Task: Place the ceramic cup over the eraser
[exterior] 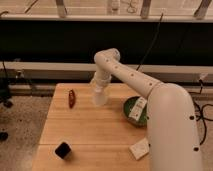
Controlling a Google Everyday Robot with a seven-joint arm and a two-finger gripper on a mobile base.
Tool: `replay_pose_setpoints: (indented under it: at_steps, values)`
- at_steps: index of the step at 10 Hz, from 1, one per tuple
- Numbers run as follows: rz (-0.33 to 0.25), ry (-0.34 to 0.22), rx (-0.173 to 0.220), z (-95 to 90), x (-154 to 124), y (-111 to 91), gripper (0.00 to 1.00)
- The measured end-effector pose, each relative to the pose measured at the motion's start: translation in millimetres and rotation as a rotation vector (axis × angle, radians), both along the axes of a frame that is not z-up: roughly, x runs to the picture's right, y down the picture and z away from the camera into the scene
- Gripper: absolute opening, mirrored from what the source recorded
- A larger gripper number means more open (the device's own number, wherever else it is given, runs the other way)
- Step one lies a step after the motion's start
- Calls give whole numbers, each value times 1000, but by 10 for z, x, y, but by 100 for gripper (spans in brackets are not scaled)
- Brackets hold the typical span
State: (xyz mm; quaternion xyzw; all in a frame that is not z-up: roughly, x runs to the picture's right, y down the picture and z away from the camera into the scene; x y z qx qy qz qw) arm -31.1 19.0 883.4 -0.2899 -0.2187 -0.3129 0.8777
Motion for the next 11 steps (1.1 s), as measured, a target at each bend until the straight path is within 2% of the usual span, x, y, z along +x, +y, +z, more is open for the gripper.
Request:
replay_pose_setpoints:
  at_steps: [5, 6, 9, 11]
  values:
    - [-51, 2, -31, 103, -65, 45, 80]
    - [-62, 2, -35, 119, -74, 60, 77]
    - [-85, 4, -39, 176, -90, 103, 50]
    - [-90, 7, -39, 191, -81, 119, 28]
